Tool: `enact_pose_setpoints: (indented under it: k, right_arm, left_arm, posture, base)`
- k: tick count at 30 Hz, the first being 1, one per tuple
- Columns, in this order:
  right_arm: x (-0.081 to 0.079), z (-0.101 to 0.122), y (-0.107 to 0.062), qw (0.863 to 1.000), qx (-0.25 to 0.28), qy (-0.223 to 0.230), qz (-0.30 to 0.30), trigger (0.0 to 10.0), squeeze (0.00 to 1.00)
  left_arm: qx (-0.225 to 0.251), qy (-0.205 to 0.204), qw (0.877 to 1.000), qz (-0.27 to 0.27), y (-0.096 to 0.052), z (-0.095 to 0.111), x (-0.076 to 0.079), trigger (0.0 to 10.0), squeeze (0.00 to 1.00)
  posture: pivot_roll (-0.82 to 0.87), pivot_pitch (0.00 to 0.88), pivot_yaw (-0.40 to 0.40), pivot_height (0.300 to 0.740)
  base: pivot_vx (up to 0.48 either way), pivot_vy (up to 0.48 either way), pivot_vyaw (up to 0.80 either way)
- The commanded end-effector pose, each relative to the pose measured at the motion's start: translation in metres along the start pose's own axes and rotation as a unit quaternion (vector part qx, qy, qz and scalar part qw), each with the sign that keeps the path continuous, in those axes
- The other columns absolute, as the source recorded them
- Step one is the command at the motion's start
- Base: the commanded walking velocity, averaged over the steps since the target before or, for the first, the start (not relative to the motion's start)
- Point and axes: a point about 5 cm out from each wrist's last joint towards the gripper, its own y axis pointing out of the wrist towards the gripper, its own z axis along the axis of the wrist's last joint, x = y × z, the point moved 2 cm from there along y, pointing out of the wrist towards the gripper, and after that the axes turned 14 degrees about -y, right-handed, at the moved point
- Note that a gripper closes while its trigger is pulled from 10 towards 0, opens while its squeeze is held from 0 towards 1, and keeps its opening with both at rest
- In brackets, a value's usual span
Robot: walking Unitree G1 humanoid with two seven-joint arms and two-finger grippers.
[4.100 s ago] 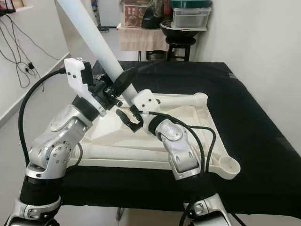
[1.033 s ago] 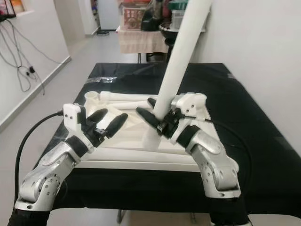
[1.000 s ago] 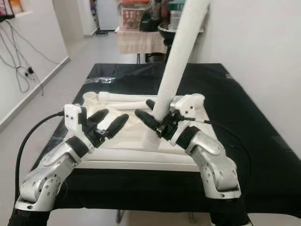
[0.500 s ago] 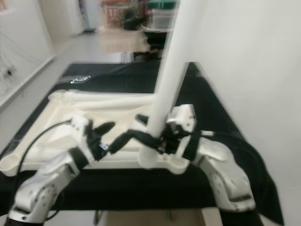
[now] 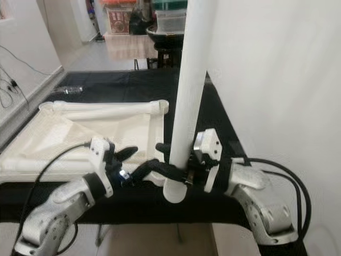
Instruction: Building children table
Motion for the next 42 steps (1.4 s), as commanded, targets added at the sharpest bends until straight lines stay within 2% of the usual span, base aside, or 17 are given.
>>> enact_pose_setpoints:
  k: [1, 6, 10, 12, 13, 16, 19, 22, 26, 29, 36, 42]
  right_arm:
    - [0.002, -0.002, 0.005, 1.000, -0.001, -0.010, -0.006, 10.0, 0.00]
    - [0.011, -0.001, 0.015, 1.000, 0.004, -0.012, -0.027, 10.0, 0.00]
    - [0.011, -0.003, 0.026, 1.000, 0.010, -0.006, -0.024, 10.0, 0.00]
    - [0.010, -0.003, 0.029, 1.000, 0.015, -0.003, -0.016, 10.0, 0.00]
    - [0.005, 0.001, 0.034, 0.999, 0.032, 0.004, 0.016, 10.0, 0.00]
    - [0.004, 0.010, 0.038, 0.997, 0.050, 0.007, 0.050, 10.0, 0.00]
    - [0.004, 0.014, 0.039, 0.996, 0.057, 0.006, 0.067, 10.0, 0.00]
    - [0.003, 0.026, 0.037, 0.991, 0.075, 0.013, 0.110, 10.0, 0.00]
    - [0.003, 0.029, 0.037, 0.990, 0.079, 0.015, 0.120, 10.0, 0.00]
    - [-0.001, 0.034, 0.041, 0.985, 0.084, 0.007, 0.153, 10.0, 0.00]
    - [0.001, 0.039, 0.057, 0.983, 0.092, -0.002, 0.158, 10.0, 0.00]
    - [0.004, 0.044, 0.063, 0.980, 0.097, -0.005, 0.172, 10.0, 0.00]
  left_arm:
    - [-0.013, 0.010, 0.999, 0.036, -0.005, -0.006, -0.011, 10.0, 0.00]
    - [-0.024, 0.049, 0.995, 0.084, -0.017, -0.014, -0.015, 10.0, 0.00]
    - [-0.032, 0.061, 0.993, 0.093, -0.025, -0.019, -0.011, 10.0, 0.00]
    - [-0.034, 0.067, 0.993, 0.093, -0.027, -0.019, -0.009, 10.0, 0.00]
    - [-0.033, 0.074, 0.993, 0.088, -0.030, -0.019, -0.003, 10.0, 0.00]
    - [-0.035, 0.082, 0.993, 0.081, -0.033, -0.019, 0.003, 10.0, 0.00]
    - [-0.037, 0.084, 0.993, 0.080, -0.034, -0.019, 0.005, 10.0, 0.00]
    - [-0.044, 0.087, 0.992, 0.078, -0.035, -0.019, 0.007, 10.0, 0.00]
    - [-0.045, 0.088, 0.992, 0.078, -0.035, -0.019, 0.008, 10.0, 0.00]
    - [-0.046, 0.106, 0.991, 0.070, -0.038, -0.019, 0.013, 10.0, 0.00]
    - [-0.070, 0.129, 0.989, 0.038, -0.042, -0.026, 0.029, 10.0, 0.00]
    - [-0.084, 0.115, 0.989, 0.038, -0.050, -0.030, 0.034, 10.0, 0.00]
  posture:
    - [-0.06, 0.045, 0.015, 0.740]
    - [-0.05, 0.067, 0.008, 0.740]
    - [-0.03, 0.086, 0.007, 0.740]
    - [-0.03, 0.086, 0.007, 0.740]
    - [-0.03, 0.097, 0.009, 0.740]
    - [-0.02, 0.119, 0.013, 0.740]
    - [-0.02, 0.122, 0.013, 0.740]
    - [-0.02, 0.153, 0.016, 0.740]
    - [-0.02, 0.153, 0.016, 0.740]
    - [-0.01, 0.186, 0.021, 0.740]
    - [0.00, 0.209, 0.010, 0.740]
    - [0.02, 0.243, 0.000, 0.740]
  base:
    - [0.000, 0.000, 0.00]
    - [0.000, 0.000, 0.00]
    - [0.000, 0.000, 0.00]
    - [0.000, 0.000, 0.00]
    - [0.000, 0.000, 0.00]
    - [0.000, 0.000, 0.00]
    - [0.000, 0.000, 0.00]
    - [0.000, 0.000, 0.00]
    - [0.000, 0.000, 0.00]
    - [0.000, 0.000, 0.00]
    - [0.000, 0.000, 0.00]
    - [0.000, 0.000, 0.00]
